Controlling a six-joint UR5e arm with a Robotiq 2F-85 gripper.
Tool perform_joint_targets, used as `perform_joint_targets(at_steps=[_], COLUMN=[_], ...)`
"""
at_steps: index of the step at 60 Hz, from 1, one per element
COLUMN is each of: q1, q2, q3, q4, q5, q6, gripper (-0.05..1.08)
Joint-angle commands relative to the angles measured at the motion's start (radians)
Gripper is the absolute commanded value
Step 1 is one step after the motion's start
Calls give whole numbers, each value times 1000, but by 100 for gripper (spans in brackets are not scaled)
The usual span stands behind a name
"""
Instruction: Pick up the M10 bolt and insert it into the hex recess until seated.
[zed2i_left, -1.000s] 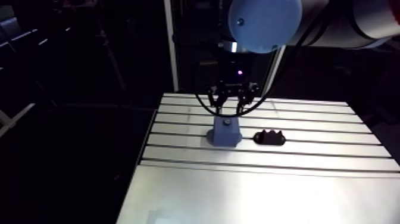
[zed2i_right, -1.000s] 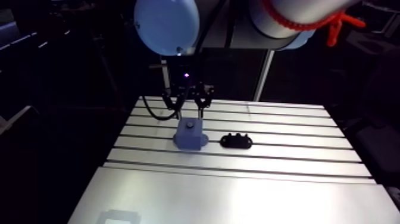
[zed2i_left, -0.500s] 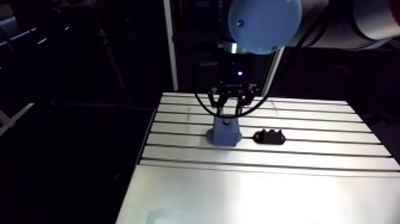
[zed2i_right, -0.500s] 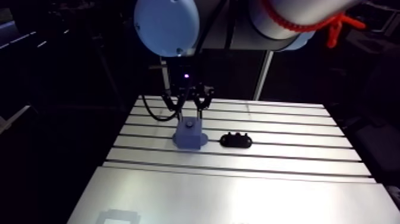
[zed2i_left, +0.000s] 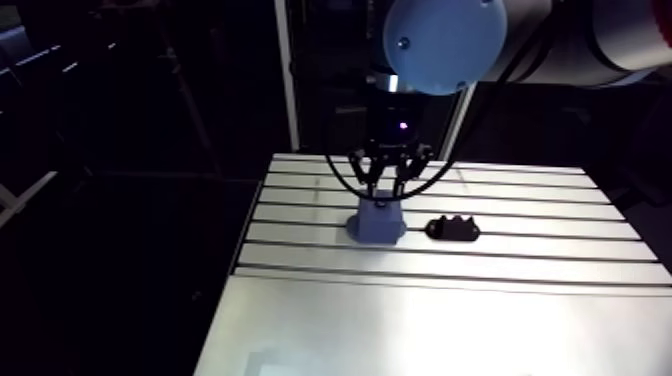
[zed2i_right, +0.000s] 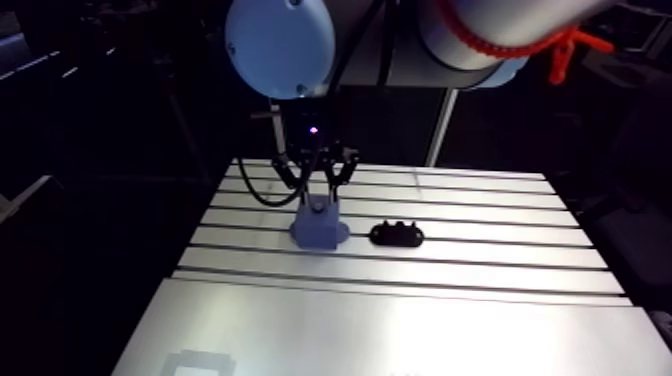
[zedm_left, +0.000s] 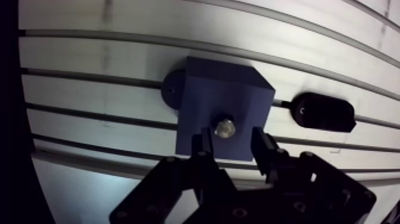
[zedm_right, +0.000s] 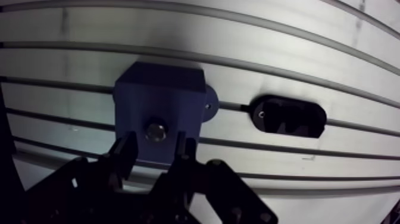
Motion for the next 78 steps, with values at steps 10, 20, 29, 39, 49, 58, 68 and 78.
perform_joint_targets(at_steps=[10, 20, 29, 39, 49, 58, 68, 78], q1=[1, 0, 0, 0, 0, 0, 0, 0], q2=[1, 2, 3, 3, 3, 3, 3, 3], q3=[2, 2, 2, 3, 7, 8, 8, 10], q4=[-1, -1, -3, -2, -3, -4, -18, -18], q5=[5, 8, 8, 8, 8, 8, 8, 10], q6=[5, 5, 5, 4, 2, 2, -1, -1], gripper=[53, 53, 53, 53, 54, 55, 56, 57])
